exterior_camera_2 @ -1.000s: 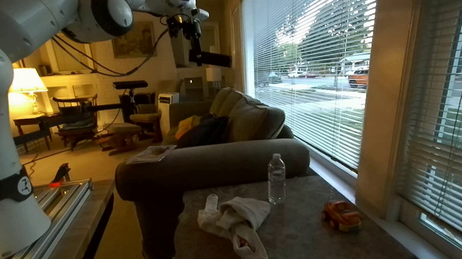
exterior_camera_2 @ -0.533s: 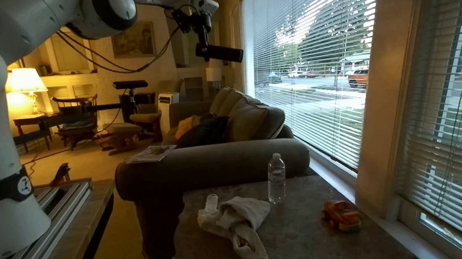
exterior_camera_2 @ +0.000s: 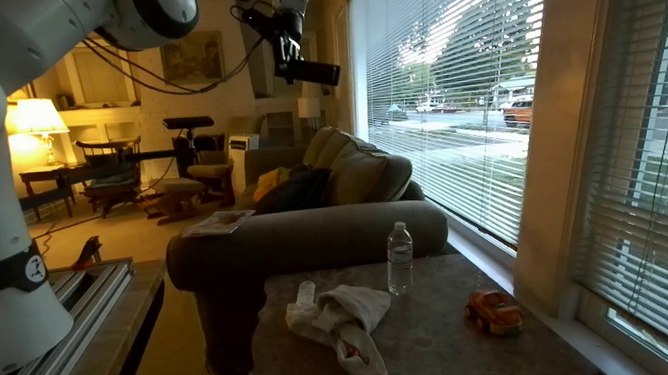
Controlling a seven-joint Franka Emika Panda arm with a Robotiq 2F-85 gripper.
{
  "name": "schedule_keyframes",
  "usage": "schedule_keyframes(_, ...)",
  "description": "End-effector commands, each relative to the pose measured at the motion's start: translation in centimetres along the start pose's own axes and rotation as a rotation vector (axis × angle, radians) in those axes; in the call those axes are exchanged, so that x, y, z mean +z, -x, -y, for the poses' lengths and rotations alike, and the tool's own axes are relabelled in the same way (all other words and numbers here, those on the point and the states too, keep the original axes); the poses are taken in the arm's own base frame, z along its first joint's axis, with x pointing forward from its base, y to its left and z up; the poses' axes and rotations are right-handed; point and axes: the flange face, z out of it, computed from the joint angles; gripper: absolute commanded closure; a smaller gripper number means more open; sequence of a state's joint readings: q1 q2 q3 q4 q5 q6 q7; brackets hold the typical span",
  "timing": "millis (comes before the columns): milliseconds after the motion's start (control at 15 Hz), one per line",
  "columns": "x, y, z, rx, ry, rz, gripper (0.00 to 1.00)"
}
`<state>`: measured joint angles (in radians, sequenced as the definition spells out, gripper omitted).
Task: Put the grey remote control on the table.
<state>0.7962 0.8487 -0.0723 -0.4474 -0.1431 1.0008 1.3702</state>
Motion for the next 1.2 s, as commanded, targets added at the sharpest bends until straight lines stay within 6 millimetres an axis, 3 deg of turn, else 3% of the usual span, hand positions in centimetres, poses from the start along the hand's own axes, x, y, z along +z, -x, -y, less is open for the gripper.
schedule_keyframes(0,0.1,-0.1,0.0,-0.001,0.002,0.000,0.85)
schedule_keyframes(133,0.2,-0.1,0.1,-0.001,0.004,0.000,0.85)
schedule_keyframes(200,0.6,-0.3,0.3,-0.009,0.006,0.006,0.96)
schedule_keyframes(533,3.7,0.9,1.6,-0.085,0.077,0.139,0.96)
schedule_keyframes(867,3.2,4.2,0.4,-0.071,0.155,0.275,0.96)
schedule_keyframes(1133,1.4,7.1,-0.6,-0.006,0.174,0.361,0.96)
